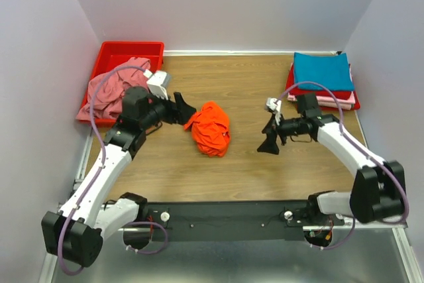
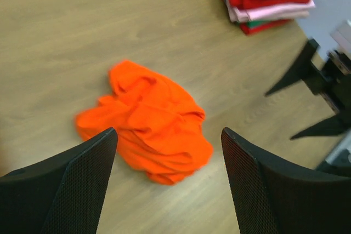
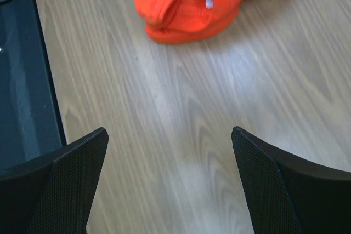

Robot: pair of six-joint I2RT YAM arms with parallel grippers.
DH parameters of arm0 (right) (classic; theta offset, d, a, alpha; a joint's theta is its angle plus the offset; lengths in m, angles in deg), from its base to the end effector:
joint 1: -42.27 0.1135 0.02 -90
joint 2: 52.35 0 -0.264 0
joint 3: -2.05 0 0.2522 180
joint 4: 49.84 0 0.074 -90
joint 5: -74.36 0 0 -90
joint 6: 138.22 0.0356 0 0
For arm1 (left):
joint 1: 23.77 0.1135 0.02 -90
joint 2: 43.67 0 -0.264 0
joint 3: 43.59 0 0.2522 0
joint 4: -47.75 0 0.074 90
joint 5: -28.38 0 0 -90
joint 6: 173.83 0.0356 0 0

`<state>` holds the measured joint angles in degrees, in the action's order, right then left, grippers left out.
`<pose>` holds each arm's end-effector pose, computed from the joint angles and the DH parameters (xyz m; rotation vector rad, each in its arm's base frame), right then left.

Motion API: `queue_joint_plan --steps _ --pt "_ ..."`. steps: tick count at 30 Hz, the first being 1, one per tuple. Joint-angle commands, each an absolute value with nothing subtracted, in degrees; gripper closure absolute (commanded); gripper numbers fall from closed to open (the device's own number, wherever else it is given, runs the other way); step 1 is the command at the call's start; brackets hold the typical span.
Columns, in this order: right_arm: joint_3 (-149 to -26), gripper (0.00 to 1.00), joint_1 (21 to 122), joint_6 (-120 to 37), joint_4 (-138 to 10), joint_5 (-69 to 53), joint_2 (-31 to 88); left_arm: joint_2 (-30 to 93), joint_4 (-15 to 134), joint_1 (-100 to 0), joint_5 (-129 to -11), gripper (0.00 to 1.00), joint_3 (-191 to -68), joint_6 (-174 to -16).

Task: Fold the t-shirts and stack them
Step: Flatten the tshirt out

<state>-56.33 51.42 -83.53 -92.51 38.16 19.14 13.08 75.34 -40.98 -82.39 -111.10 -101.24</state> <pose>0.2277 0.0658 0.2281 -1.1525 1.9101 0.9357 0.2119 -0.0788 0.3503 0.2547 1.8968 -0.7506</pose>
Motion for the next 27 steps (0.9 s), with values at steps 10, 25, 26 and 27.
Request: queue_joint_plan --steps 10,25,26,27 --pt "-76.1 0.03 59.3 -77.2 -94.1 37.7 42.3 20.9 63.6 -57.0 -72.4 0.25 -96.4 -126.0" --pt "-75.0 0.17 60.6 -70.5 -89.1 30.3 45.7 42.9 70.6 -63.0 -58.8 0.6 -109.9 -131.1" --pt "-74.7 0.17 60.6 -70.5 -88.7 30.4 45.8 43.3 71.0 -63.1 -58.4 0.68 -110.4 -130.8" --pt "-74.6 0.17 60.7 -70.5 -88.6 30.5 45.8 43.6 71.4 -63.1 -58.5 0.76 -110.5 -130.3"
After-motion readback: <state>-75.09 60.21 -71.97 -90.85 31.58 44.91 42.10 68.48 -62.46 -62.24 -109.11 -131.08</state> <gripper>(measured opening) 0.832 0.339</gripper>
